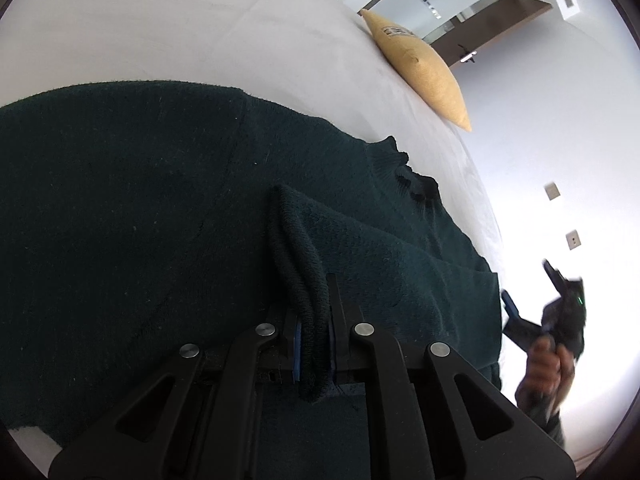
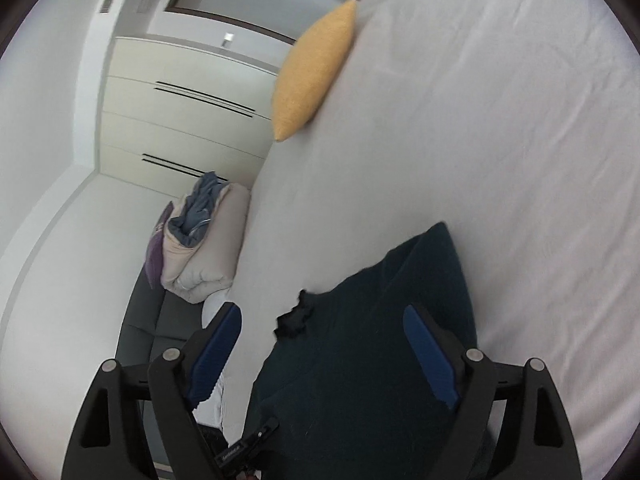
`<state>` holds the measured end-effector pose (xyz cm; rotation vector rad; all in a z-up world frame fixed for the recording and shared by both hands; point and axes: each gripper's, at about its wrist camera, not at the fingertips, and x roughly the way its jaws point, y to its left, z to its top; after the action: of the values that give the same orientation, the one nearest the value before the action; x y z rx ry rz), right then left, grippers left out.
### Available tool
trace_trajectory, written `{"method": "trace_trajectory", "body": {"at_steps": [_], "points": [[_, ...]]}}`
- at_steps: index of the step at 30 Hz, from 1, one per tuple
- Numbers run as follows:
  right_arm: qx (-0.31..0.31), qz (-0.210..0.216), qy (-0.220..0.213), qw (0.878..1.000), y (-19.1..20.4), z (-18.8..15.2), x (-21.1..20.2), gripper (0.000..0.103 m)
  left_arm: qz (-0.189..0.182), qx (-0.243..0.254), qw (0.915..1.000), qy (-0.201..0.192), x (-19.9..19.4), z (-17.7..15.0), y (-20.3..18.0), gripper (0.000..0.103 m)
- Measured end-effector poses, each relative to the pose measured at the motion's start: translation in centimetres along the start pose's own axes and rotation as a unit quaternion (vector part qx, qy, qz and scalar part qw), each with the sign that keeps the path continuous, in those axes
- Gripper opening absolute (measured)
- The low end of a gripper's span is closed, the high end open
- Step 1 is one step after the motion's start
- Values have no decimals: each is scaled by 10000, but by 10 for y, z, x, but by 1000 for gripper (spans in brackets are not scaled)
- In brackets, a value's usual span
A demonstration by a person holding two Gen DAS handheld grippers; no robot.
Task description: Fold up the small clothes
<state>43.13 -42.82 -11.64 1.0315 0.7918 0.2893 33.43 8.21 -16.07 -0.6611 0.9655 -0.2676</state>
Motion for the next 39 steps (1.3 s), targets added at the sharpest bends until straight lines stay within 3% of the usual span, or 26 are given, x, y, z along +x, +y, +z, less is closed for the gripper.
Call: {"method": "trace_trajectory", "body": {"at_steps": [3, 9, 13, 14, 16, 18, 19, 20, 21, 22, 23, 24, 26, 31, 37, 39], "points": [[164, -197, 343, 9991, -21, 0, 19, 80, 35, 115, 9999, -65, 0, -6, 1, 9], [-208, -325, 553, 9977, -14, -45, -18, 82, 26, 126, 9999, -90, -2, -10, 5, 9], [-255, -57, 434, 9987, -6, -67, -46, 93, 22, 68, 9999, -70, -7, -9, 2, 9], [-286, -227, 445, 9983, -10, -71, -45, 95, 35, 19, 10000, -58, -12, -10, 1, 9], [-590, -538, 634, 9948, -15, -77, -32, 91, 117, -139, 9998, -122, -30, -11, 1, 11], [-964, -853, 585, 9899, 0, -83, -36, 87, 84, -284, 9985, -451, -67, -18, 7, 11], [-990, -877, 523, 9898, 9, -86, -42, 88, 51, -361, 9972, -659, -86, -21, 12, 17], [-1006, -628, 395, 9922, 21, -91, -53, 88, 42, -483, 9949, -886, -107, -26, 20, 38], [-1038, -435, 308, 9932, 30, -96, -62, 88, -4, -739, 9900, -1199, -135, -35, 36, 58], [-1091, -276, 233, 9934, 39, -103, -69, 88, -19, -965, 9845, -1464, -156, -42, 50, 90], [-1155, -134, 188, 9930, 49, -112, -76, 89, 19, -1225, 9763, -1783, -178, -52, 65, 94], [-1200, -27, 205, 9926, 57, -123, -80, 89, 75, -1547, 9658, -2078, -204, -64, 87, 94], [-1182, 124, 310, 9924, 67, -142, -83, 89, -2, -2004, 9532, -2263, -233, -80, 121, 94], [-1099, 421, 700, 9906, 83, -191, -70, 89, -155, -3346, 8915, -3051, -299, -124, 199, 93], [-1163, 417, 1013, 9872, 103, -223, -54, 89, -677, -4435, 8324, -3252, -312, -145, 248, 93], [-1196, 405, 1070, 9862, 109, -231, -51, 89, -750, -4655, 8186, -3280, -308, -148, 262, 92]]}}
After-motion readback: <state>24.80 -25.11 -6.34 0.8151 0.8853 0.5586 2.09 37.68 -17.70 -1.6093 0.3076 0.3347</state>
